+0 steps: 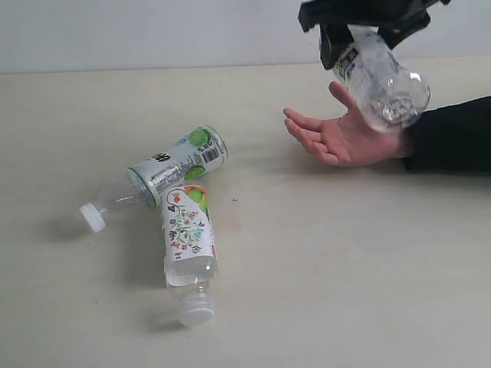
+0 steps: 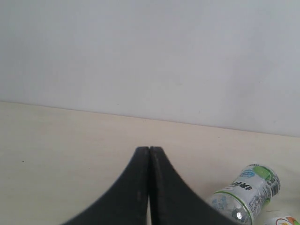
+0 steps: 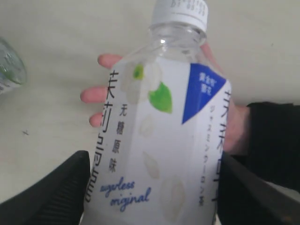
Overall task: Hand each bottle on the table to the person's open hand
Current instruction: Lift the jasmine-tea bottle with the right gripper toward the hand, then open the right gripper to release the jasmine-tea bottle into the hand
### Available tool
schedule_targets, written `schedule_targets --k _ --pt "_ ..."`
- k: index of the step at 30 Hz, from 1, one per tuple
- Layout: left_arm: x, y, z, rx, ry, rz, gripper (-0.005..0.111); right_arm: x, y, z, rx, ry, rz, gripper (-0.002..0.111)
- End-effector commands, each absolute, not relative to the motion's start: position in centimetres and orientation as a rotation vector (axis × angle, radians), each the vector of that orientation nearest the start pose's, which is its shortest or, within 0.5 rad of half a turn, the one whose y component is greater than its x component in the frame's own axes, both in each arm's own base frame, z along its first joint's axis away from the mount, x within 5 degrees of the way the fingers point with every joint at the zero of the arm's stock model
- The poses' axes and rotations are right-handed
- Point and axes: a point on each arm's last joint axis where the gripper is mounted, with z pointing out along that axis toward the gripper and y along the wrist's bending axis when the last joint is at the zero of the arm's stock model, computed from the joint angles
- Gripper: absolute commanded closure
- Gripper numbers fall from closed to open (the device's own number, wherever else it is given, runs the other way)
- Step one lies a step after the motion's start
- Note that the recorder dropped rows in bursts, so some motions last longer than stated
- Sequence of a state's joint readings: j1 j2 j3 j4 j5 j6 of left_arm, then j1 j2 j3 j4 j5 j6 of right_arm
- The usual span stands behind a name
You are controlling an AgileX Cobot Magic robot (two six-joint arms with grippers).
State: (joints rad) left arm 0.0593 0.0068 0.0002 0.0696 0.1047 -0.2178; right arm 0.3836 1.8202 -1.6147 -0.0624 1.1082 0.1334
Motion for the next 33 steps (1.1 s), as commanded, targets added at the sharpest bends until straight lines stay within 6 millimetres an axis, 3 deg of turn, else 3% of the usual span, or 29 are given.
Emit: schedule_targets --k 1,8,23,33 --pt "5.6 0.4 20.4 -0.165 1.576 -0.056 0.107 35.5 13.8 25.8 -0.386 2.754 0.054 0.108" --pt "5.6 0.4 20.4 -0.165 1.576 -0.056 0.107 35.7 14.0 22.7 -0.355 2.700 0.090 0.108" --pt "5.6 0.4 20.4 -0.165 1.576 -0.056 0.107 37.6 14.6 19.3 -0.392 2.650 0.056 0.108" --pt "5.6 0.4 20.4 -0.165 1.576 -0.056 0.107 38.8 14.5 16.8 -0.516 2.606 -0.049 0.108"
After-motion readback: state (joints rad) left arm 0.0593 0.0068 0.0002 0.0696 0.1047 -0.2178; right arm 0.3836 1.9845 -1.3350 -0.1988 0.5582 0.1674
